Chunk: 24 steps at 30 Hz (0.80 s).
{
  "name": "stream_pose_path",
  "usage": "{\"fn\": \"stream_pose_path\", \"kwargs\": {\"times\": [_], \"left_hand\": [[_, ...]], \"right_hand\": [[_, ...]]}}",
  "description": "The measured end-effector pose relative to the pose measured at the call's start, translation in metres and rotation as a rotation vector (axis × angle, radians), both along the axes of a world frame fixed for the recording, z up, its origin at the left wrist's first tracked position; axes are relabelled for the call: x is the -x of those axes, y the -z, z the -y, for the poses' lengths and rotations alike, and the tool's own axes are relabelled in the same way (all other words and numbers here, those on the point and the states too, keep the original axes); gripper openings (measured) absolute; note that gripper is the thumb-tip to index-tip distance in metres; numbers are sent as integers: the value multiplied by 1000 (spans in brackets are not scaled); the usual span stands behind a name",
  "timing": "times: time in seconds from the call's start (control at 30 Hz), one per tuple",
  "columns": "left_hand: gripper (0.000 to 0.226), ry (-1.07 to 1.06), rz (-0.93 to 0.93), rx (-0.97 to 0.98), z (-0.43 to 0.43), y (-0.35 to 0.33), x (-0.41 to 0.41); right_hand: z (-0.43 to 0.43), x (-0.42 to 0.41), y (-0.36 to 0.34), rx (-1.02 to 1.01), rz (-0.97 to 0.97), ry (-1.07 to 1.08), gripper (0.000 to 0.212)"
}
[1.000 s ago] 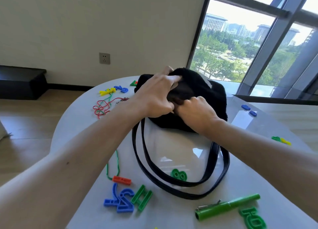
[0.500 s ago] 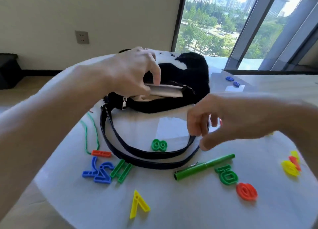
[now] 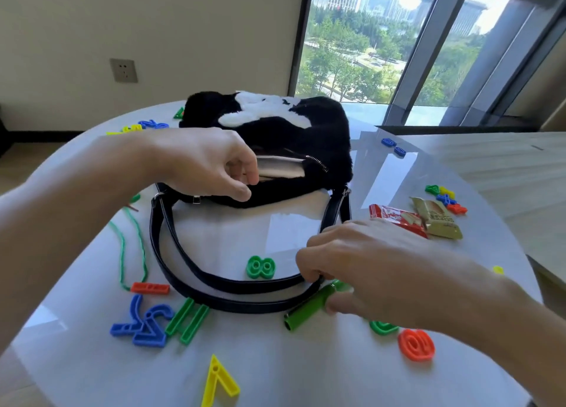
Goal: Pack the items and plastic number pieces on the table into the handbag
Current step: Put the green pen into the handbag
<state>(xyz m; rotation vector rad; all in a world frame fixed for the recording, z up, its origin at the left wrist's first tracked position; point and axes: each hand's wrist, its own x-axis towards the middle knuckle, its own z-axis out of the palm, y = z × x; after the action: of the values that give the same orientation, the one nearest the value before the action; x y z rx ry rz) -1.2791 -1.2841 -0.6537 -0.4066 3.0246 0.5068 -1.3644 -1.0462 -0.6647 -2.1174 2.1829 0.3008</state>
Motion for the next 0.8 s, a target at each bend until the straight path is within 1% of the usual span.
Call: {"fn": "stream_pose_path", "kwargs": {"times": [0.1,0.23,0.3,0.37,0.4,0.47,0.57,0.6,0.67,0.7,0.77,0.8], "left_hand": [[7,-7,-3,2,3,0,0],[8,-42,-36,5,11,-4,-2],[5,-65,-78,-7,14,-6,-4],[11,-110,-153,15,19,-4,-4],[15,-138,-197,49,23,-2,-6],[18,-161,-254,136,28,5,-4],[6,-166,-239,196,33,18,-4],[8,-164,-231,223,33,22,-3],[22,-188,-251,288,33,29,1],[23,-201,-295,313,32,30,2],[21,-222,-382,329,32,30,4],[23,-230,-422,313,33,30,4]], "right_hand": [[-4,-1,6,35,-27,-3,29],[-9,3,14,65,6,-31,21],[-12,7,14,98,47,-70,20],[-15,13,9,166,47,-93,19],[-16,15,3,227,82,-87,17],[-19,22,-12,403,219,-44,13],[-3,35,-27,752,407,9,16],[7,40,-27,829,487,32,16],[29,49,-22,929,662,84,15],[39,52,-19,983,725,96,15],[59,54,-15,1097,783,98,14],[68,54,-14,1149,776,93,15]]}}
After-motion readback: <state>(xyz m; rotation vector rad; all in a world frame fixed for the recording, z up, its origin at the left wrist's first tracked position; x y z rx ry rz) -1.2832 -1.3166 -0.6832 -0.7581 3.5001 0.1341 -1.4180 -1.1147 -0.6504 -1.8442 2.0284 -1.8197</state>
